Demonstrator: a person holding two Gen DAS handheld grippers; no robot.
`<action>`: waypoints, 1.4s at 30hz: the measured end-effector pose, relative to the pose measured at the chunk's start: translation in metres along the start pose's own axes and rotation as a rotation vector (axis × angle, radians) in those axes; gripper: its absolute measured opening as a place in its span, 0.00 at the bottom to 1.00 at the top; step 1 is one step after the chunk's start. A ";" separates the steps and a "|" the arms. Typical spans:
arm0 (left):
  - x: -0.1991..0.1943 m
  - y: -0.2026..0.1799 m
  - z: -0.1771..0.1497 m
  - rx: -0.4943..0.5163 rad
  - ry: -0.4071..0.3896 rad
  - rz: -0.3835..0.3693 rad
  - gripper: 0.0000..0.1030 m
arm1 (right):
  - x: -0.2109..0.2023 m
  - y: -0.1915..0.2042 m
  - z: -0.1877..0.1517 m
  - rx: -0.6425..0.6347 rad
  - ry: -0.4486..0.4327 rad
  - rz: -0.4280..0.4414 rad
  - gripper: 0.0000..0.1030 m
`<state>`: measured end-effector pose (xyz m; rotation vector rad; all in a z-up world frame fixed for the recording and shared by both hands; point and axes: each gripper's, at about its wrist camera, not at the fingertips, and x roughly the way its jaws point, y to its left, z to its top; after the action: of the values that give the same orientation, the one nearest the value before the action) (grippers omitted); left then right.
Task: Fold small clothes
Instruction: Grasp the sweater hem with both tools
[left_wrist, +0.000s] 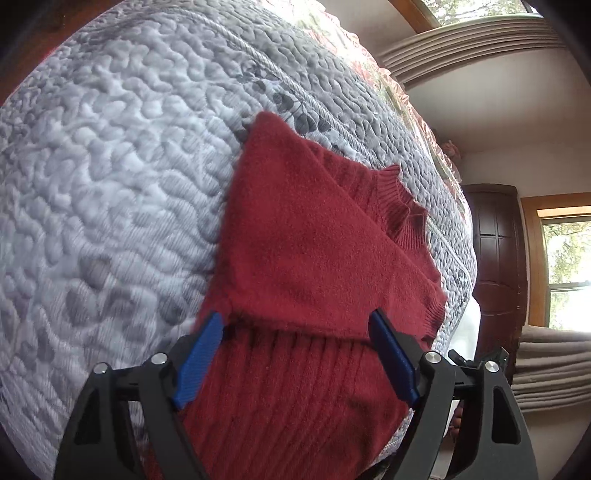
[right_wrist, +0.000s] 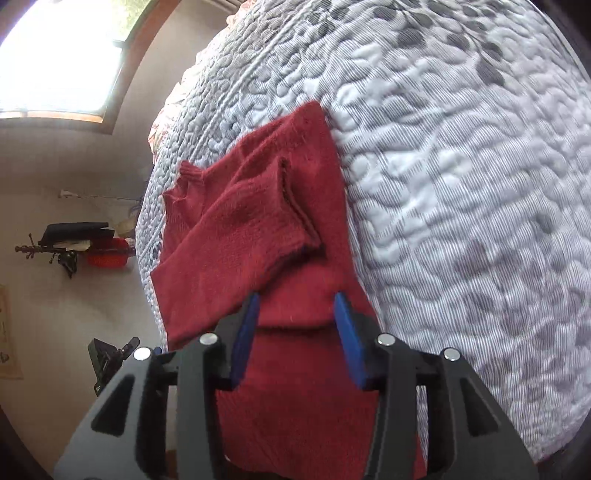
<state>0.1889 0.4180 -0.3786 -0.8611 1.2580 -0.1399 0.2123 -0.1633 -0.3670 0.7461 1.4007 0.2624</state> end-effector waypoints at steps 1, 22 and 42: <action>-0.010 0.007 -0.015 0.000 0.012 0.002 0.80 | -0.004 -0.006 -0.016 -0.001 0.025 -0.008 0.54; -0.023 0.124 -0.226 0.056 0.367 0.159 0.61 | -0.013 -0.131 -0.224 0.120 0.269 -0.085 0.71; -0.013 0.145 -0.230 -0.062 0.400 0.113 0.34 | 0.036 -0.117 -0.243 -0.036 0.403 -0.023 0.64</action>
<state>-0.0673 0.4121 -0.4717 -0.8370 1.6892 -0.1901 -0.0414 -0.1530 -0.4646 0.6694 1.7788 0.4361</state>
